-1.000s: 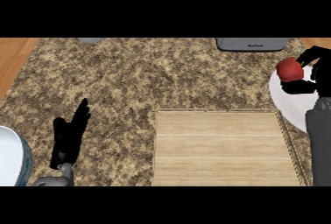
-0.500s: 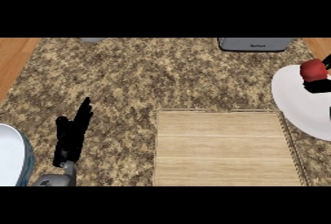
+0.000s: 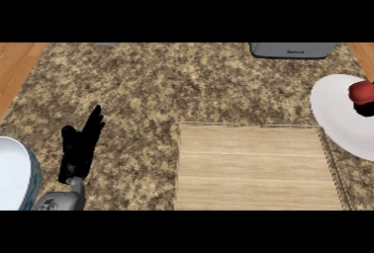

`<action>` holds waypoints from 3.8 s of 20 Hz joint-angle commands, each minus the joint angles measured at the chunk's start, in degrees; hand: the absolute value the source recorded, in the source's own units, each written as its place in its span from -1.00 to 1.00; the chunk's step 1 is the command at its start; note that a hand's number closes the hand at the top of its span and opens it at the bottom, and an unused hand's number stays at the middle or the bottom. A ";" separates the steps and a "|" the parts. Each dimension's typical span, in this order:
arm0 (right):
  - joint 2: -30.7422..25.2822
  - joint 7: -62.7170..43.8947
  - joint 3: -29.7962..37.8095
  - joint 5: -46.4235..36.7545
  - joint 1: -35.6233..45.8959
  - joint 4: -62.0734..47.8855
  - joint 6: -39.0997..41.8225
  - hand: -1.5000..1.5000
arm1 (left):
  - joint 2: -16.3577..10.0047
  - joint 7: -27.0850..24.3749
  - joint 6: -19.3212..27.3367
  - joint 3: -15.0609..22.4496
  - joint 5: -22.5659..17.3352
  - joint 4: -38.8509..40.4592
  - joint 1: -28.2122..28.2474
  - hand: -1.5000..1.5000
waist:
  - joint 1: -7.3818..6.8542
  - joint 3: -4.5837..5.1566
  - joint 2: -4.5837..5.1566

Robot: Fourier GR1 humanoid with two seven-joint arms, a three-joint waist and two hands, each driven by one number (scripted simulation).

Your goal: Pick the bell pepper from the tray and place it in the plate

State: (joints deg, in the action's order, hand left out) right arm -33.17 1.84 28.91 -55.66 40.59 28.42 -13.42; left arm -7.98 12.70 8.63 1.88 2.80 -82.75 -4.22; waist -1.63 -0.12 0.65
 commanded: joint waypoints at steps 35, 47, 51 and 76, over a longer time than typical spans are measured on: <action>-9.49 41.68 20.46 29.68 -7.19 -16.20 30.55 -1.00 | -1.96 3.11 -2.66 -3.11 -1.28 -2.64 -0.77 0.00 | 0.09 -0.11 -0.04; -8.58 35.99 17.31 29.13 -4.83 -17.24 21.19 -1.00 | 1.94 0.92 -0.59 0.16 1.84 -1.09 0.43 0.00 | -0.16 -0.10 0.00; -8.32 37.58 16.99 29.14 -5.78 -17.61 19.48 -1.00 | 1.65 0.47 -1.42 0.47 1.39 -3.61 4.02 0.00 | -0.68 -0.17 0.12; -14.15 40.82 19.72 33.55 -14.69 -19.25 17.97 -1.00 | 2.71 2.12 -0.75 0.28 2.41 -3.01 0.37 0.00 | -0.70 -0.46 0.42</action>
State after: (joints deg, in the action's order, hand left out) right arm -46.61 41.81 47.88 -22.85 26.98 9.19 5.23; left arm -5.79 13.19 7.60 1.47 4.92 -84.43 -3.40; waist -2.07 -0.45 0.94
